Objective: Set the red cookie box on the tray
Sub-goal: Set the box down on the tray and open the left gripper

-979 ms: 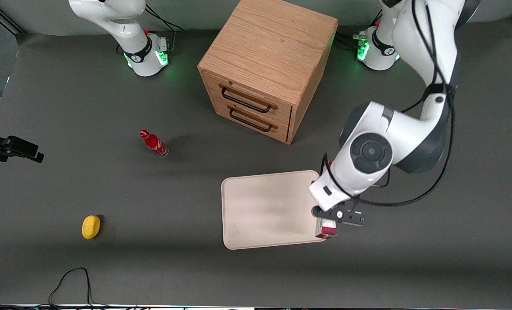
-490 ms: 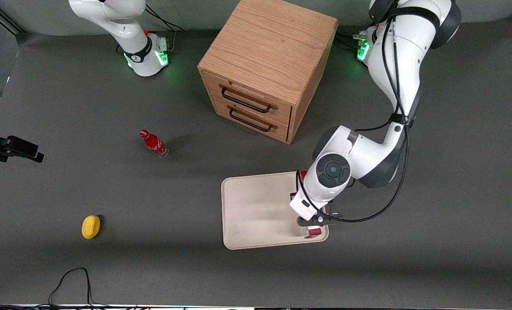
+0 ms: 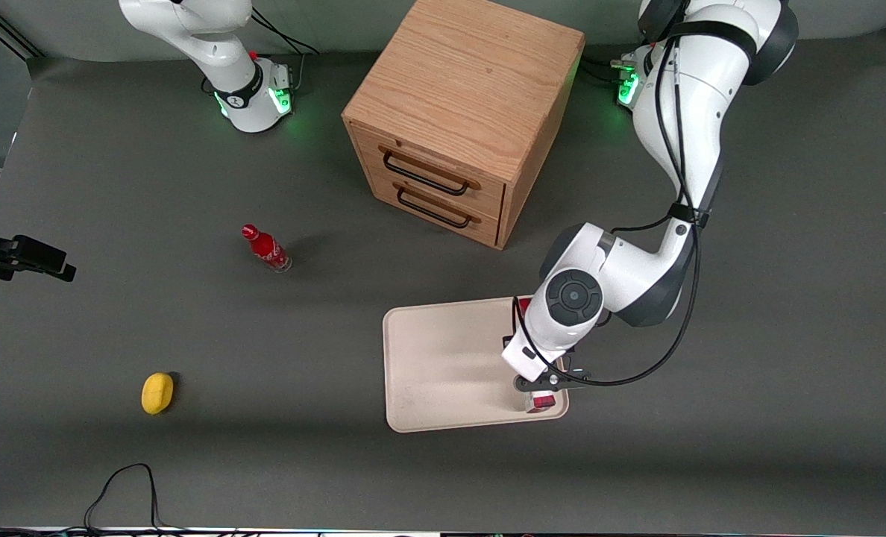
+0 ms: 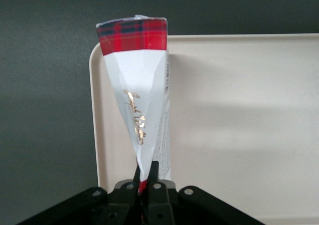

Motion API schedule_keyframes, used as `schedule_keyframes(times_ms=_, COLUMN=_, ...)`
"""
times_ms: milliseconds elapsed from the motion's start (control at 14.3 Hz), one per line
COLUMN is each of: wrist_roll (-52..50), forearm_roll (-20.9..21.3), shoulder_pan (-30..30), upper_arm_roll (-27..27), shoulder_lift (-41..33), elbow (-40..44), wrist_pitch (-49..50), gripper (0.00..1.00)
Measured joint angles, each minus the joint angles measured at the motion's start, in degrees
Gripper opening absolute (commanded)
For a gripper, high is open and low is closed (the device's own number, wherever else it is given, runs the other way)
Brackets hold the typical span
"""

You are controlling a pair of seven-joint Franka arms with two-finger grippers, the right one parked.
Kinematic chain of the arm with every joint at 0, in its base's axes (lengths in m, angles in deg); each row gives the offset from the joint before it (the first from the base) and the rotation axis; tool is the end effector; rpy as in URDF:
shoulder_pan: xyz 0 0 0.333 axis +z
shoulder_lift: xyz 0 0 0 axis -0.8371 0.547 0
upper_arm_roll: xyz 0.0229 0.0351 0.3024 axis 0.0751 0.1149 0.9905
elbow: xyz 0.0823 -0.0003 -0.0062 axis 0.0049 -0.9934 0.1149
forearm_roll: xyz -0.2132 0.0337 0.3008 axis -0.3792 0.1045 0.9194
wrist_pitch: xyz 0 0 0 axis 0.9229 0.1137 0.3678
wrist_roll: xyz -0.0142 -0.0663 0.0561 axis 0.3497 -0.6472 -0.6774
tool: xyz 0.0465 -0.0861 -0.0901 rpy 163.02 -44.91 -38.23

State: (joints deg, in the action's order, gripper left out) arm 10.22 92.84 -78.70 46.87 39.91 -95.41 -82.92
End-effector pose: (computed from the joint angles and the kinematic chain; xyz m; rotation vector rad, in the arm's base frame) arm 0.6429 -0.3502 0.2628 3.1037 0.1254 0.0145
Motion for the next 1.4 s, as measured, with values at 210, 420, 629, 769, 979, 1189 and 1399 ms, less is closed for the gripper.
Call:
schedule_keyframes(times_ms=210, wrist_roll=-0.01, forearm_roll=0.18, shoulder_pan=0.01, upper_arm_roll=0.16, shoulder_lift=0.01, elbow=-1.85, wrist_pitch=-2.34, gripper=0.0)
schedule_keyframes(times_ms=420, wrist_roll=-0.24, forearm_roll=0.6, shoulder_pan=0.01, upper_arm_roll=0.34, shoulder_lift=0.02, elbow=-3.65, wrist_pitch=-3.89, gripper=0.0)
schedule_keyframes(times_ms=629, wrist_roll=-0.74, forearm_roll=0.67, shoulder_pan=0.02, upper_arm_roll=0.38, shoulder_lift=0.0, elbow=-3.84, wrist_pitch=-3.96, gripper=1.0)
schedule_keyframes(times_ms=769, wrist_roll=-1.34, forearm_roll=0.68, shoulder_pan=0.04, upper_arm_roll=0.39, shoulder_lift=-0.08, elbow=-3.82, wrist_pitch=-4.03, gripper=1.0)
schedule_keyframes(times_ms=979, wrist_roll=-2.54, forearm_roll=0.69, shoulder_pan=0.07, upper_arm_roll=0.4, shoulder_lift=-0.5, elbow=-3.82, wrist_pitch=-4.03, gripper=1.0)
schedule_keyframes(times_ms=1189, wrist_roll=-2.6, forearm_roll=0.85, shoulder_pan=0.49, upper_arm_roll=0.44, shoulder_lift=-2.34, elbow=-3.49, wrist_pitch=-1.81, gripper=1.0)
schedule_keyframes(times_ms=1399, wrist_roll=-0.32, forearm_roll=1.01, shoulder_pan=2.21, upper_arm_roll=0.51, shoulder_lift=-9.37, elbow=-4.25, wrist_pitch=5.88, gripper=1.0)
